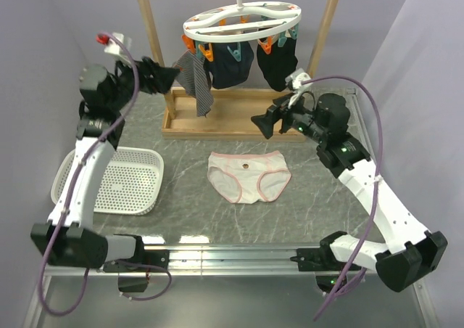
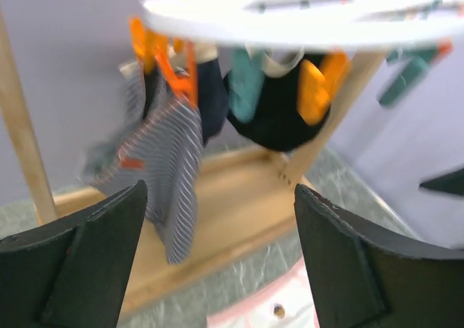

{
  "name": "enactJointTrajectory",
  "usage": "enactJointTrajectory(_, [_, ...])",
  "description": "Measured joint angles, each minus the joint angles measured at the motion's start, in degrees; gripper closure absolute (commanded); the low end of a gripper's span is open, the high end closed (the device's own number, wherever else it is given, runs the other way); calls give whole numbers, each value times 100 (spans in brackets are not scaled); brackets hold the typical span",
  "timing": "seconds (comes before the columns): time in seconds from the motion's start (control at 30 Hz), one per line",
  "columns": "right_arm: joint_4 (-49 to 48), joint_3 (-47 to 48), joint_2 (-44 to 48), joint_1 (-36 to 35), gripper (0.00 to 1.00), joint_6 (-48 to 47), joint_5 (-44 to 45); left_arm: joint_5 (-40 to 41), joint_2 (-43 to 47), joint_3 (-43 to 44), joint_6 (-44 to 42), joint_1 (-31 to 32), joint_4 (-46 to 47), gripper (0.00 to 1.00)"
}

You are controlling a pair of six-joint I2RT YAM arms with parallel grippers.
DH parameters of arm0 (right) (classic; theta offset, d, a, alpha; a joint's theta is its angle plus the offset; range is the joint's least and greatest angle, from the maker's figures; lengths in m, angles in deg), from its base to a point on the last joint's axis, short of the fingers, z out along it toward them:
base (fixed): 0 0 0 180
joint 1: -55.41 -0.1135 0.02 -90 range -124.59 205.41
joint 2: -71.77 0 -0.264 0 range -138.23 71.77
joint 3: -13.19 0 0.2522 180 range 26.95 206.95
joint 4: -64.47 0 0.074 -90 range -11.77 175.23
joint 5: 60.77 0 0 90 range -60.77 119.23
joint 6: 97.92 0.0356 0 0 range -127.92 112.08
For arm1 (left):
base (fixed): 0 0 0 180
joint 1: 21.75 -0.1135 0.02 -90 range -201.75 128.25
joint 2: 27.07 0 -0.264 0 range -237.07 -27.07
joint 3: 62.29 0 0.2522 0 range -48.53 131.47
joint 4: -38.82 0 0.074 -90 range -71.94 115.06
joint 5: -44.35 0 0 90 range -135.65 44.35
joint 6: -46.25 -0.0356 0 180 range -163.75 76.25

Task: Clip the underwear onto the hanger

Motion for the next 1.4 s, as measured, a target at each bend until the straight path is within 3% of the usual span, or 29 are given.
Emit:
enactJointTrajectory(0.13, [-120, 72, -321, -382, 0, -83, 118, -896, -754, 479, 584, -575, 686, 23])
enactJointTrajectory(0.33, [-297, 186, -892, -942, 5, -87, 407, -1991, -1493, 588, 1377, -638, 2041, 34])
enactJointTrajectory(0.63, [-1038, 686, -1567, -1303, 10, -11, 944, -2472, -2337, 1270, 2177, -629, 3285, 41])
enactJointTrajectory(1.4, [-1827, 1071, -2031, -1349, 14, 284, 1565, -2437, -3132, 2026, 2341, -177, 3405, 44])
